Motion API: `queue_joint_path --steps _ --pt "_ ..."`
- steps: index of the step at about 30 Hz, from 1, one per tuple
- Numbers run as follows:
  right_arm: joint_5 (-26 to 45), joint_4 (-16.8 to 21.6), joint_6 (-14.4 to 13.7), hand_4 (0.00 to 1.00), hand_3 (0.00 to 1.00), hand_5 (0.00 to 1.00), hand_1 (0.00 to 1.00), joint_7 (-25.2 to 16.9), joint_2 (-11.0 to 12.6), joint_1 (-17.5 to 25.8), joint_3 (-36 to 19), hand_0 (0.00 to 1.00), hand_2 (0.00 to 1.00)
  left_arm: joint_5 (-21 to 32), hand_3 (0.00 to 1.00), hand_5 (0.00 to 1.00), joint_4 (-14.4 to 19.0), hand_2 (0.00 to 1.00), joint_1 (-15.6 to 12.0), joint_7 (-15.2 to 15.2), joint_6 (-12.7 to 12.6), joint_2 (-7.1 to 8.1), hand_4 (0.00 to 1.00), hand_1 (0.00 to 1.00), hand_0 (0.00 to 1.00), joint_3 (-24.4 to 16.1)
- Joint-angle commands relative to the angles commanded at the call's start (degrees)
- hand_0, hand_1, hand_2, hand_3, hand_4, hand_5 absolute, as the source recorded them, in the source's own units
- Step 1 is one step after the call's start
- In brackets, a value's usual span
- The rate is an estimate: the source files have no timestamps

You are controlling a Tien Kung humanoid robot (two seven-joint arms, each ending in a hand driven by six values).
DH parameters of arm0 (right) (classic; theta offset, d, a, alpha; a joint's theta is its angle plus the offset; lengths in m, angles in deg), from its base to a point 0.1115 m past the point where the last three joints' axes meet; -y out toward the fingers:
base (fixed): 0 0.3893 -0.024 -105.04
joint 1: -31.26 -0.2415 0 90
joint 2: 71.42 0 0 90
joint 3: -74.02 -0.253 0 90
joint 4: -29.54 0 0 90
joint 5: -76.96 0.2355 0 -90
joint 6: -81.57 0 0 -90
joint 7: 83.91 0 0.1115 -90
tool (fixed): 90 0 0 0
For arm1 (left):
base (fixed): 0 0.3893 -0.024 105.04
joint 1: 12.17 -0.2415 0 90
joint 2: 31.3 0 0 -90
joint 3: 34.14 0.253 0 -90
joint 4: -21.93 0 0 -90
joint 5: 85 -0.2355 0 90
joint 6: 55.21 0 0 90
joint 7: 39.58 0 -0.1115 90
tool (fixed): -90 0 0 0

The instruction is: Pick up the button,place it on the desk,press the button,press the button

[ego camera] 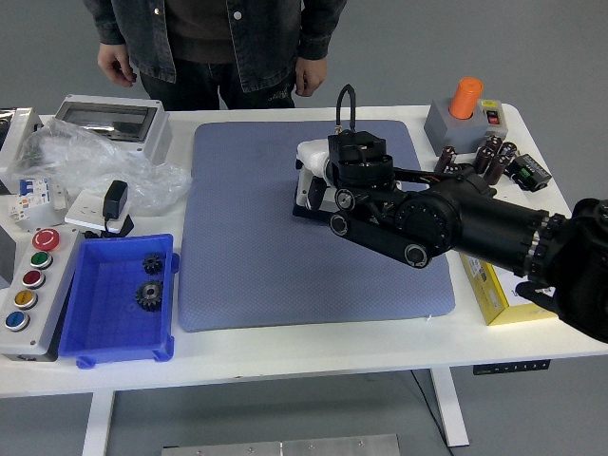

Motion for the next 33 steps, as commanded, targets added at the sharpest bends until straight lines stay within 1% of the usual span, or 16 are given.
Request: queue_joint_path --steps 5,9,13,18,22,23,24,28,29,33 --pt "-0.66 1.83 0.04 0.597 0.635 0.002 0.612 0.0 0.0 0.36 -0.5 0.998 0.706 -0.04 0.61 0.453 0.01 0.604 0.11 -0.01 0.03 0.01 0.577 0.621 0.588 -0.08" --pt "-1.22 4.04 0.07 0.597 0.635 0.002 0.612 0.0 0.0 0.71 -0.82 0.998 0.706 -0.11 0.61 0.453 0.02 0.604 0.19 -0.01 0.05 -0.05 0.577 0.621 0.588 -0.19" --pt "-2.23 5.21 0.91 0.583 0.635 0.002 0.608 0.0 0.0 1.28 -1.73 0.998 0.706 -0.32 0.611 0.454 0.03 0.605 0.24 -0.01 0.08 -0.05 0.576 0.621 0.588 -0.4" --pt "-3.13 5.43 1.58 0.567 0.633 0.002 0.605 0.0 0.0 2.18 -2.57 0.998 0.705 -0.58 0.611 0.452 0.04 0.606 0.22 -0.04 0.13 -0.09 0.575 0.621 0.588 -0.67" --pt "-3.13 5.25 0.74 0.567 0.633 0.002 0.605 0.0 0.0 2.56 -2.44 0.998 0.705 -0.58 0.611 0.452 0.04 0.606 0.21 -0.09 0.15 -0.06 0.575 0.621 0.588 -0.66" --pt "-3.16 5.2 0.73 0.545 0.632 0.002 0.621 0.0 0.0 2.64 -2.45 0.998 0.711 -0.59 0.611 0.452 0.04 0.606 0.22 -0.09 0.15 -0.04 0.575 0.621 0.588 -0.66" --pt "-3.18 5.16 0.83 0.545 0.632 0.002 0.621 0.0 0.0 2.72 -2.51 0.998 0.711 -0.6 0.611 0.452 0.04 0.606 0.23 -0.09 0.15 -0.02 0.575 0.621 0.588 -0.68" --pt "-3.13 5.1 2.38 0.545 0.632 0.002 0.621 0.0 0.0 3.17 -3.08 0.998 0.711 -0.62 0.611 0.452 0.04 0.606 0.3 -0.1 0.18 0.02 0.575 0.621 0.588 -0.66" --pt "-3.06 5.09 2.6 0.54 0.654 0.002 0.671 -0.01 0.0 3.26 -3.16 0.998 0.743 -0.62 0.611 0.452 0.04 0.606 0.31 -0.1 0.19 0.02 0.575 0.621 0.588 -0.64" --pt "-3.07 5.39 3.67 0.54 0.654 0.002 0.671 -0.47 0.0 3.53 -3.37 0.998 0.743 -0.48 0.611 0.452 0.04 0.606 0.3 -0.08 0.2 0.06 0.575 0.621 0.588 -0.48"
